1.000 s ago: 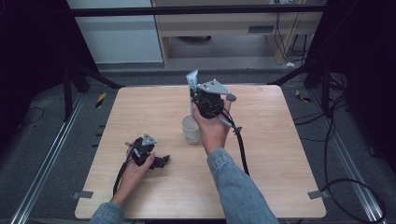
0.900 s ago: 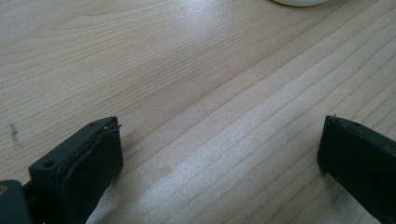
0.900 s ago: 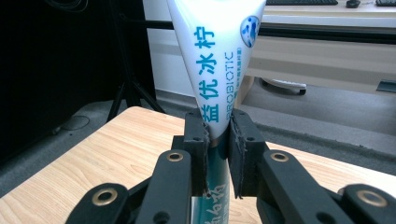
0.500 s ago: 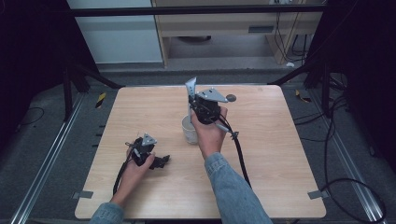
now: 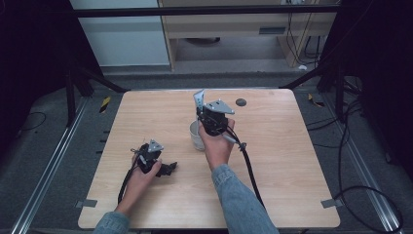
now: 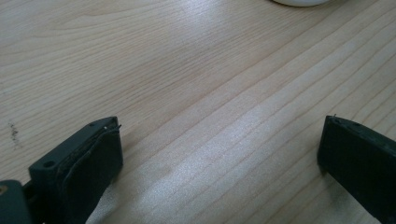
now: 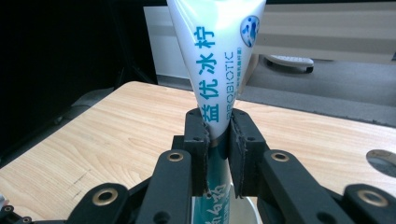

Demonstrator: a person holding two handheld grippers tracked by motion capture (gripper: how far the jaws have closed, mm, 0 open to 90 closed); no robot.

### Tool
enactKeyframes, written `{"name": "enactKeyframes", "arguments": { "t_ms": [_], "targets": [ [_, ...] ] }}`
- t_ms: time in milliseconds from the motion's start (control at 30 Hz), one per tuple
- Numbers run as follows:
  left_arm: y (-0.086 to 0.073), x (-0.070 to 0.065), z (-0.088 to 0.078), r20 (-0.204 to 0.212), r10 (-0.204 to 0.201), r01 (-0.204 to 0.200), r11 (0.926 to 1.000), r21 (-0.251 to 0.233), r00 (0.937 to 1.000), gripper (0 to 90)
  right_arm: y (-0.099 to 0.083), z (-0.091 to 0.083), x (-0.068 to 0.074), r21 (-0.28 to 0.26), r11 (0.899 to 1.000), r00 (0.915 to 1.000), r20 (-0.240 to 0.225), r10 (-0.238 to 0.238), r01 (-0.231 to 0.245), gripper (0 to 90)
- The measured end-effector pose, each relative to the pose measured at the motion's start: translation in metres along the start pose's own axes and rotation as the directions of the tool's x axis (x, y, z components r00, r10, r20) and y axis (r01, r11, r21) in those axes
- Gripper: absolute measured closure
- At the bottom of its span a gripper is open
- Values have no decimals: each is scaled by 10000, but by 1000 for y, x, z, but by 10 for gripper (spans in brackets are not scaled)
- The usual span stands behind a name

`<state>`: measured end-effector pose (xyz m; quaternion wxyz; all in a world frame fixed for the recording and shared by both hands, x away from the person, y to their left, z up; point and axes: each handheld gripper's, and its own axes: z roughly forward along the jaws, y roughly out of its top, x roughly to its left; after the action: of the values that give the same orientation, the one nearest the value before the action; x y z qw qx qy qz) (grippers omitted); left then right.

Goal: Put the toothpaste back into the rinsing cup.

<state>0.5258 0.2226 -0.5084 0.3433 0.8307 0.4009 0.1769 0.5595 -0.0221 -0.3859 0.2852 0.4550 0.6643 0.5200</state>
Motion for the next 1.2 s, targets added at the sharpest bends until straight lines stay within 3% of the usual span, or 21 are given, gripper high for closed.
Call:
{"name": "enactKeyframes", "arguments": {
  "t_ms": [433,1200],
  "targets": [
    [0,0,0,3,1,-1,10000,4,10000,0,-18,7,-3,307,9994,9998,107,149,-152,787],
    [0,0,0,1,3,-3,10000,7,10000,0,-30,13,-4,424,9985,9992,187,341,-348,786]
  ]
}}
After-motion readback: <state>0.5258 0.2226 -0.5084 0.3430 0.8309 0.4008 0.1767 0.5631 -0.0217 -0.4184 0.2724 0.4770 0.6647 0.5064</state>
